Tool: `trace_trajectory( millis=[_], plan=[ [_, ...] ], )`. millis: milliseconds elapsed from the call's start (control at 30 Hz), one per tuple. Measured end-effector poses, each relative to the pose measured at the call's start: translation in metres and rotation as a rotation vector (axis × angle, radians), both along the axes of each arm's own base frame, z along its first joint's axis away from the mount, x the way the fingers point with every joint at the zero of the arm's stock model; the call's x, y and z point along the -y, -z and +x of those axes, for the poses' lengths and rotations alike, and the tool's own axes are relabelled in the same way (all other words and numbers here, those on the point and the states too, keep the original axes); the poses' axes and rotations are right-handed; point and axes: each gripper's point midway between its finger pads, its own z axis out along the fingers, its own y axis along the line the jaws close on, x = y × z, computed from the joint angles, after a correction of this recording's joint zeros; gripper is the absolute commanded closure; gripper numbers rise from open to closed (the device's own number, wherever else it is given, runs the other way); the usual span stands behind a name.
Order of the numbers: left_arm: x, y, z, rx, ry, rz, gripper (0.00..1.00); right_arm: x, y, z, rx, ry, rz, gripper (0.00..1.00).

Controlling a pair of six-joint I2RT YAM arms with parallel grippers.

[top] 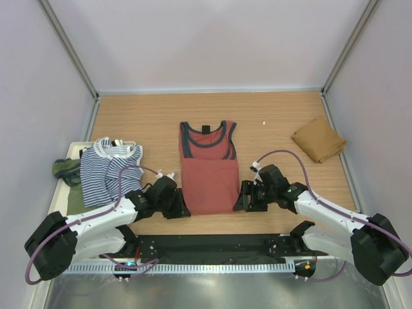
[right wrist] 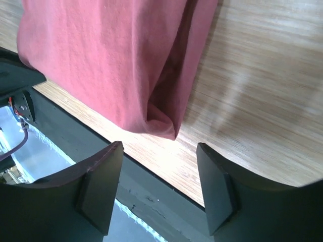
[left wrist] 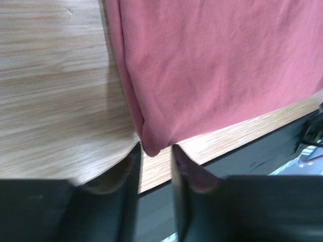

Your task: Fold and stack the tank tops

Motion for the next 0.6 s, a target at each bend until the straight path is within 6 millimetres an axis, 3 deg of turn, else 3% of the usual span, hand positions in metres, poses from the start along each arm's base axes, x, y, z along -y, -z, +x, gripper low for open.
trace_trajectory(
  millis=[67, 100, 167, 333, 467, 600],
  plan=[
    [-0.003, 0.001, -0.003, -0.009, 0.005, 0.012, 0.52, -0.002, -0.001, 0.003, -0.006, -0.001, -0.005, 0.32],
    [-0.005, 0.002, -0.004, -0.012, 0.005, 0.019, 0.52, -0.003, -0.001, 0.005, -0.010, -0.001, -0.007, 0.35],
    [-0.009, 0.001, -0.004, -0.007, -0.002, 0.034, 0.52, -0.007, -0.003, 0.011, -0.012, -0.004, -0.012, 0.47],
    [-0.004, -0.016, 0.007, 0.028, -0.012, 0.038, 0.57, -0.016, 0.002, 0.021, -0.026, -0.014, -0.013, 0.64],
    [0.004, -0.015, 0.015, 0.028, -0.004, 0.044, 0.66, -0.017, 0.006, 0.021, -0.037, -0.017, -0.014, 0.73],
    [0.005, 0.002, 0.012, -0.020, 0.011, 0.074, 0.93, -0.018, 0.006, 0.021, -0.031, -0.024, -0.010, 0.94]
  ],
)
